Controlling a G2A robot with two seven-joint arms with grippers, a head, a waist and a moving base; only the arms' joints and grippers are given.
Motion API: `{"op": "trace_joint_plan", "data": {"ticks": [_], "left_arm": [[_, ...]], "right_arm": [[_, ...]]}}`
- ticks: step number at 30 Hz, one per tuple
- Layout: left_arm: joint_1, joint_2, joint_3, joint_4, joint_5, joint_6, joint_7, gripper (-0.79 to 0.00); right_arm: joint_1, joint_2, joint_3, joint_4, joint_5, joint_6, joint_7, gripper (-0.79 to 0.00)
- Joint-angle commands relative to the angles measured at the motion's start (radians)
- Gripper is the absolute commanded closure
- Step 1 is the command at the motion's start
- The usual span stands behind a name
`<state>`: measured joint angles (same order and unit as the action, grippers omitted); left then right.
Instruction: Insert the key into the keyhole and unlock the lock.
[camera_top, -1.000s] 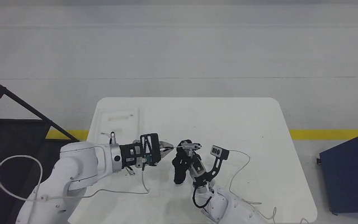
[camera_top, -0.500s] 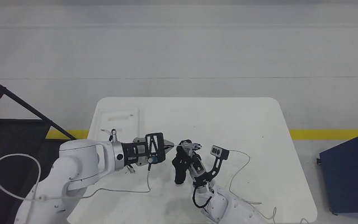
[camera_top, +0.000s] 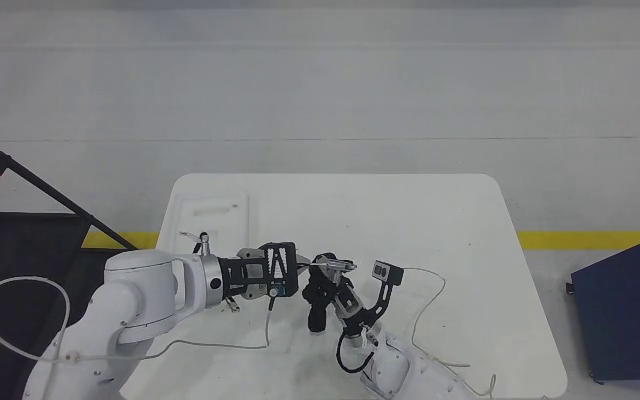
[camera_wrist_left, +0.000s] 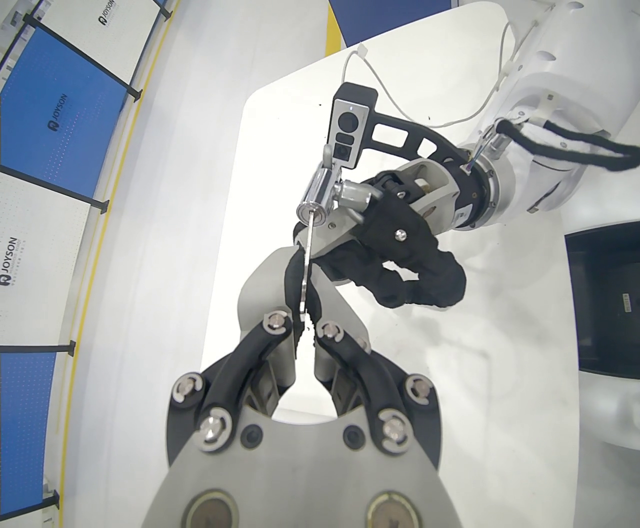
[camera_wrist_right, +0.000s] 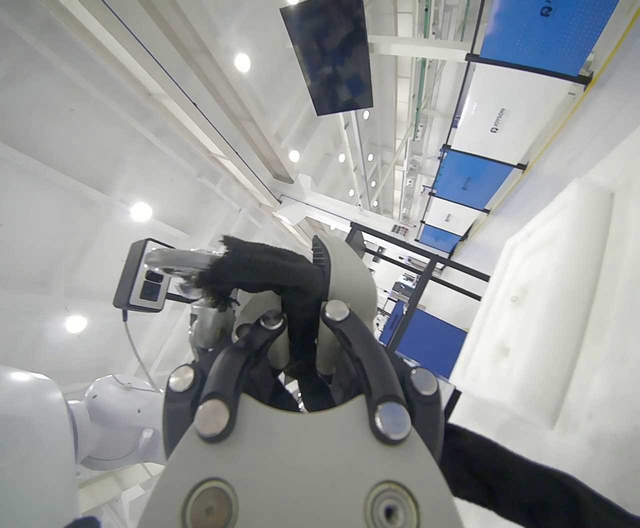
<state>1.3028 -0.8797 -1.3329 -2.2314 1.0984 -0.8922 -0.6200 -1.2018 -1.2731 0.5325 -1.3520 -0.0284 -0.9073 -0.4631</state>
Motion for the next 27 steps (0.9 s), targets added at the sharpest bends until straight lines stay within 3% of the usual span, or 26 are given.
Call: {"op": "trace_joint_plan", "data": {"ticks": [1,27], "left_arm": [[0.001,0.001,-0.002,-0.001,0.001,0.0,0.001,0.0],[0.008,0.017,-0.011,0.0,0.031,-0.009,-0.006,0.0]], "right_arm": [[-0.009,0.0,0.012,-0.006,0.005,0.012,0.022,0.0],[-0.124,-0.003,0.189,-0.093,-0.044,0.112,0.202,0.0]]}}
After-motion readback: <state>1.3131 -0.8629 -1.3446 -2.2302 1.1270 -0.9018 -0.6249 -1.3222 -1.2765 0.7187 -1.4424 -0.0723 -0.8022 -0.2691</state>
